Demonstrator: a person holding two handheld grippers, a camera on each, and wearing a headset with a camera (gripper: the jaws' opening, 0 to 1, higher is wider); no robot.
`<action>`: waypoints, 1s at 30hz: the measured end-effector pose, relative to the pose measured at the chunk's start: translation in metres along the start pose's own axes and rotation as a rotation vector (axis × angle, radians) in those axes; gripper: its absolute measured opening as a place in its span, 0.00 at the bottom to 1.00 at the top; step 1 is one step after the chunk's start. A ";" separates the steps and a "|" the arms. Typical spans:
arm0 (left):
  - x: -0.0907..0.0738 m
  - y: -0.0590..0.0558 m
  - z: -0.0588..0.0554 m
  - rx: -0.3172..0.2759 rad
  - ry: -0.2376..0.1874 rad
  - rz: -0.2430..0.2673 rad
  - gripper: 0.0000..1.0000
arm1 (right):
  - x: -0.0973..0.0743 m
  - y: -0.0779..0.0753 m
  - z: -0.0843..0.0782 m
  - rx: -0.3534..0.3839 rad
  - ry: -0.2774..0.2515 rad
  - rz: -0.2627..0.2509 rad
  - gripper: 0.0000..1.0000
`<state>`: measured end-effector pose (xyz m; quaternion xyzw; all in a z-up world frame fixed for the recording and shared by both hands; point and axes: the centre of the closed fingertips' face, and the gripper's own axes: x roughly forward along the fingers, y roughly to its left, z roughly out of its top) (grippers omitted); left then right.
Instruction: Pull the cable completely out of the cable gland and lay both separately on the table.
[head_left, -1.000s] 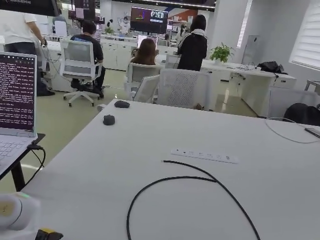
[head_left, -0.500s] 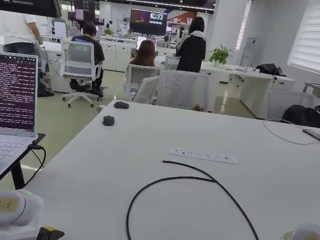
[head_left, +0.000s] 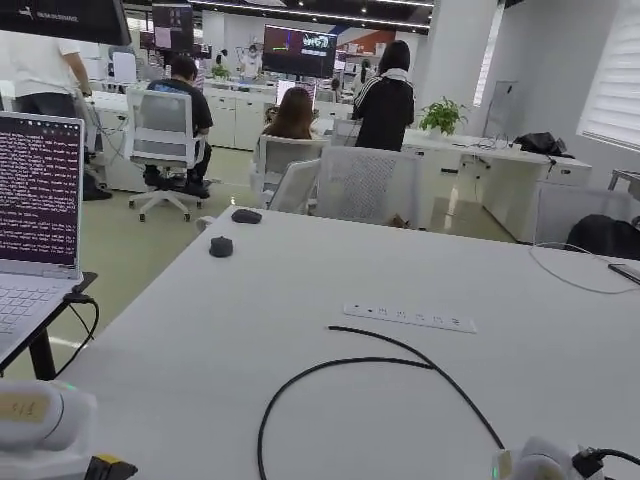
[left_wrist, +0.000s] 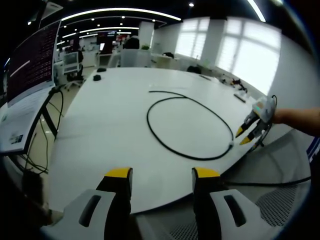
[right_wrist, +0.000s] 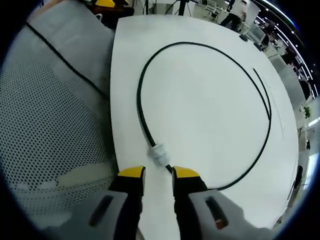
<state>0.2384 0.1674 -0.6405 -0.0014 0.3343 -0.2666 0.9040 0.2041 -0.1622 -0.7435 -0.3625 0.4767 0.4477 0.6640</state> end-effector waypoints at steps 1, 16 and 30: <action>0.000 0.000 -0.001 0.002 0.004 -0.001 0.48 | 0.002 -0.001 0.001 0.000 0.003 0.004 0.23; 0.002 0.000 -0.005 0.017 0.034 -0.008 0.48 | 0.023 0.007 -0.003 -0.046 0.045 0.057 0.13; 0.003 -0.005 0.001 0.052 0.018 -0.026 0.48 | 0.004 0.024 0.056 0.056 -0.120 0.110 0.13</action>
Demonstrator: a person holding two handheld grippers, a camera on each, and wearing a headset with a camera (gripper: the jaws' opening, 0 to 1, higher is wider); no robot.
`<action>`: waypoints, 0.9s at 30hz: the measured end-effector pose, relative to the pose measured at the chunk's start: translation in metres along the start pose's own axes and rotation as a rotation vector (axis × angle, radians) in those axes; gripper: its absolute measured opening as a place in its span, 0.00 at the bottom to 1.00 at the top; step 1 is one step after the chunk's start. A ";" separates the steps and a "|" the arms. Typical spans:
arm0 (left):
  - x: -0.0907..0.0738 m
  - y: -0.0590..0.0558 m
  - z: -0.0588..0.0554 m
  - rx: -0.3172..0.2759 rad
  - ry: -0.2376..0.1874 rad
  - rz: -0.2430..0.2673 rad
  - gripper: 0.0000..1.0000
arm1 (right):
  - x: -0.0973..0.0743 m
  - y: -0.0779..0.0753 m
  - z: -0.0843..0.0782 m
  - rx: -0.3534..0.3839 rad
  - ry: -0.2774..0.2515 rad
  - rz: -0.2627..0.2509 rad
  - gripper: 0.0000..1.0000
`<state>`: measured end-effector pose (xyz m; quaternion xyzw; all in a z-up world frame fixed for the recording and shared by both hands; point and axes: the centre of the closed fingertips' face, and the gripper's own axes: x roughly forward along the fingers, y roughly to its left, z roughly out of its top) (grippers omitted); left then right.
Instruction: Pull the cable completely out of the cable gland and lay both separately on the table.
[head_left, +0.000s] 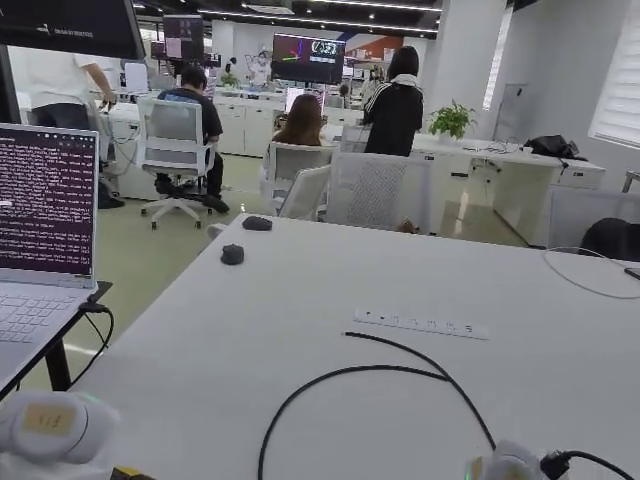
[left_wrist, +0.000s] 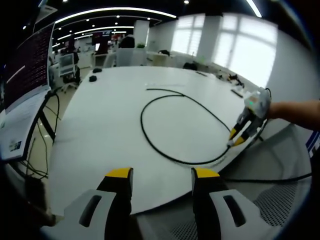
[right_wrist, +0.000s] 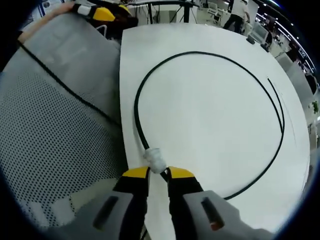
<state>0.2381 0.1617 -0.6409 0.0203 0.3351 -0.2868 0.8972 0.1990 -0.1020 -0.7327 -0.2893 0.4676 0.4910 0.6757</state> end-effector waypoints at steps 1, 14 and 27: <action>0.001 -0.003 0.000 0.040 0.011 -0.015 0.47 | -0.003 0.003 0.008 0.005 -0.019 0.009 0.12; 0.008 -0.081 0.062 0.383 -0.028 -0.238 0.54 | -0.014 0.026 0.060 0.158 -0.204 0.071 0.11; 0.066 -0.140 0.023 0.826 0.150 -0.370 0.44 | -0.020 0.026 0.084 0.280 -0.340 0.084 0.10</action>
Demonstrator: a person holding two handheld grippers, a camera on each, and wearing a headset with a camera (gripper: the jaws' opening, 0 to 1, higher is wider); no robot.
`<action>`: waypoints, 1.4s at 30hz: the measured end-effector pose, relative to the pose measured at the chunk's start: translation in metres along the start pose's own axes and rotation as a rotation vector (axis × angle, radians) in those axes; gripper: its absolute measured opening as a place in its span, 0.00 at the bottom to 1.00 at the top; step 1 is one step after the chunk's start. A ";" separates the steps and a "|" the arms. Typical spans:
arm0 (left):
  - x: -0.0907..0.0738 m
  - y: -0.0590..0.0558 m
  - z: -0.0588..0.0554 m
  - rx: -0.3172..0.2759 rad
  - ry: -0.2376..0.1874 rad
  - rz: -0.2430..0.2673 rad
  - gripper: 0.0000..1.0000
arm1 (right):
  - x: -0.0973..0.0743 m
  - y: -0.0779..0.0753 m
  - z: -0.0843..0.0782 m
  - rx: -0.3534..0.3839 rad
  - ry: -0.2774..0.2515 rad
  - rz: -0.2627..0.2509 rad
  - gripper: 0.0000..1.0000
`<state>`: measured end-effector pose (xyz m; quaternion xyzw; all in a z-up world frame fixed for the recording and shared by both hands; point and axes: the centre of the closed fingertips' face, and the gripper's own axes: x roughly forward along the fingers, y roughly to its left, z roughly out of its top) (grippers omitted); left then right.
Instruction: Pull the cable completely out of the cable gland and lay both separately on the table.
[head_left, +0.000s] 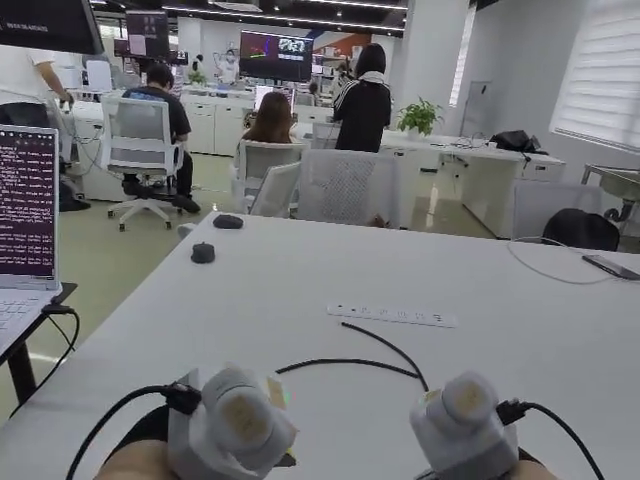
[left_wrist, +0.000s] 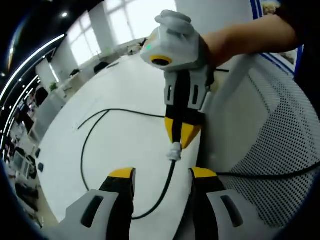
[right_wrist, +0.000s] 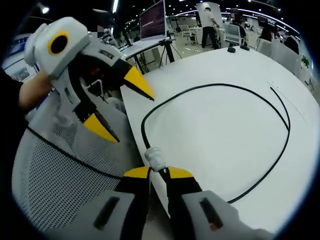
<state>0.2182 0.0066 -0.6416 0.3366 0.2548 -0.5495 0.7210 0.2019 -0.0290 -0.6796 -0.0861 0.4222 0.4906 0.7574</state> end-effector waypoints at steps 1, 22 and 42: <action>0.005 0.000 0.000 0.012 -0.001 0.003 0.44 | -0.001 0.001 0.003 0.001 -0.007 -0.001 0.10; 0.022 -0.021 -0.007 0.201 0.007 -0.026 0.24 | 0.005 0.019 0.014 0.013 -0.078 0.031 0.10; 0.028 -0.039 -0.006 0.408 0.068 -0.036 0.17 | 0.014 0.029 0.016 -0.128 -0.072 0.073 0.14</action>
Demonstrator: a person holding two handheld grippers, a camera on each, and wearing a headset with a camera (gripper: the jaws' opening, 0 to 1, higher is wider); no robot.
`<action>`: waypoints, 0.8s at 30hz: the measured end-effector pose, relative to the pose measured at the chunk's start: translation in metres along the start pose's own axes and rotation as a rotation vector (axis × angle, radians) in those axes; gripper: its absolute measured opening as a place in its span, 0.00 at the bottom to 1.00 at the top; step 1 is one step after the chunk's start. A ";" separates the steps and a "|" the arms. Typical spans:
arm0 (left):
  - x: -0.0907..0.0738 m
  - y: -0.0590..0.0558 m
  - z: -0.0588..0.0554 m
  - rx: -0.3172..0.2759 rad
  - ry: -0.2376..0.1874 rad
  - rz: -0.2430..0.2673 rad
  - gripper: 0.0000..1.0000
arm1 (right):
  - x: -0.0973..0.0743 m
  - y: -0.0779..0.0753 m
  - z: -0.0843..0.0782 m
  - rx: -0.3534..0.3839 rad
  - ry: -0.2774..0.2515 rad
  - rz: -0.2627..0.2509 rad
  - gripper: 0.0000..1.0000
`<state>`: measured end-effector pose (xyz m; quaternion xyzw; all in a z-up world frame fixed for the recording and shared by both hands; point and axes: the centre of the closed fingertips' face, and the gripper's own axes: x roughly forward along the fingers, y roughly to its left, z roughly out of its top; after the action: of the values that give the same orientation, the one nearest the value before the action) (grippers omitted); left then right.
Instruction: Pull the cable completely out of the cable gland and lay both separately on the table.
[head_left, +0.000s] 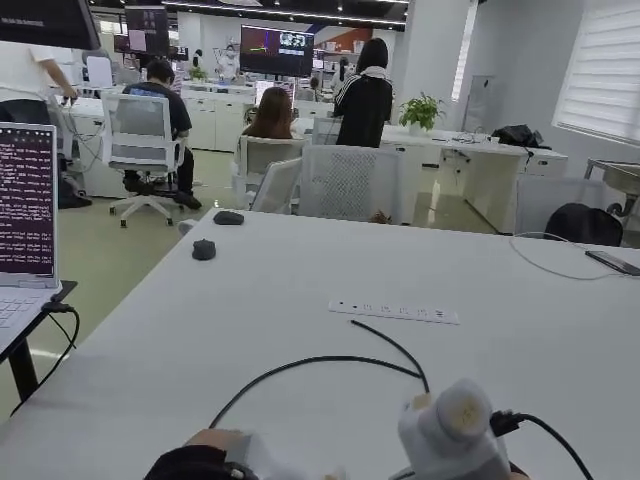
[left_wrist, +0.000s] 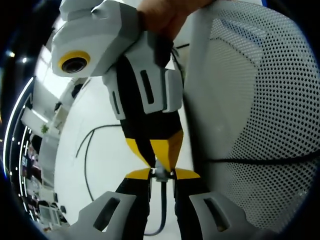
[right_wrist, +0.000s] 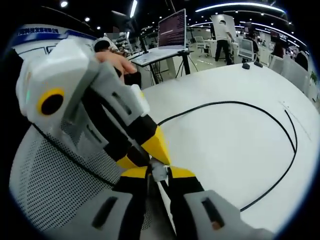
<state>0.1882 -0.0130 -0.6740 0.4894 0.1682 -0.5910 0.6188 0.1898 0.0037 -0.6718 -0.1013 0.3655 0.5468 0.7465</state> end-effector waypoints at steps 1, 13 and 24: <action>0.001 -0.001 0.000 0.013 0.001 -0.002 0.16 | 0.000 0.001 -0.002 -0.010 0.009 0.002 0.14; 0.001 -0.001 -0.002 -0.022 0.004 -0.014 0.16 | 0.001 -0.002 -0.011 -0.058 0.066 -0.018 0.13; -0.001 0.002 0.000 0.022 -0.004 0.009 0.16 | 0.001 -0.001 -0.008 -0.081 0.057 -0.017 0.17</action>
<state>0.1898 -0.0124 -0.6723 0.4958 0.1582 -0.5910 0.6164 0.1870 -0.0006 -0.6784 -0.1497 0.3633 0.5518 0.7356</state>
